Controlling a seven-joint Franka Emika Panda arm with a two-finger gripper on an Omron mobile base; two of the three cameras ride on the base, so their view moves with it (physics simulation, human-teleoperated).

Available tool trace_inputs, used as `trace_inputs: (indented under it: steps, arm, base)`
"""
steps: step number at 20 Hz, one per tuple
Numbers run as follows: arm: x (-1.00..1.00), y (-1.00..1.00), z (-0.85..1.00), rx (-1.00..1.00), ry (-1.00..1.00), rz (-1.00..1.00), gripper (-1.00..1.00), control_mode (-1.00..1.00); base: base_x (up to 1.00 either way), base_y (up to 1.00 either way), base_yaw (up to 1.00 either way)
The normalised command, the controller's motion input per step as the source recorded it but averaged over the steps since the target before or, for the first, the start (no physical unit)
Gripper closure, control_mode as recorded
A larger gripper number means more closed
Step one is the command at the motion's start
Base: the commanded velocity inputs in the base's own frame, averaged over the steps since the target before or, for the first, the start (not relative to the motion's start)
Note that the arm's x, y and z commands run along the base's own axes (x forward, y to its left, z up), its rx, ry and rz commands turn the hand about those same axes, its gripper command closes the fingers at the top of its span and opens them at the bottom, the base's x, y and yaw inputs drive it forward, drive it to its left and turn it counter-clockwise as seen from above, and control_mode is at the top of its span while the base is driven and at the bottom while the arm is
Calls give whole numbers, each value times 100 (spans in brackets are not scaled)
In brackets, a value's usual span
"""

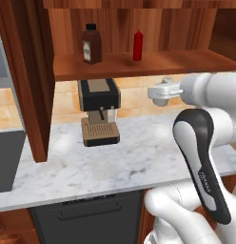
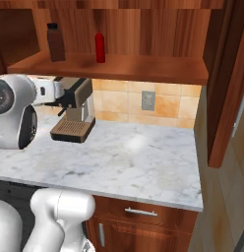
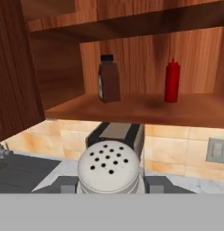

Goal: Collect the paprika, ketchup, and shaker from the cabinet and place them next to the stove.

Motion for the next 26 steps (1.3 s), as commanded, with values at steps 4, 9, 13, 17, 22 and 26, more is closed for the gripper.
trace_inputs:
  steps: [4,9,13,17,22,26]
  arm:
    - [-79,-14,0,0,-1,0,100,-100]
    - [-35,-1,0,0,0,1,100,100]
    - [0,0,0,0,0,0,100,100]
    - [0,0,0,0,0,0,100,100]
    - [0,0,0,0,0,0,100,100]
    - [0,0,0,0,0,0,100,100]
  base:
    - [0,0,0]
    - [-23,0,1]
    - [-80,4,8]
    - [-80,21,13]
    - [-68,45,27]
    - [-59,65,41]
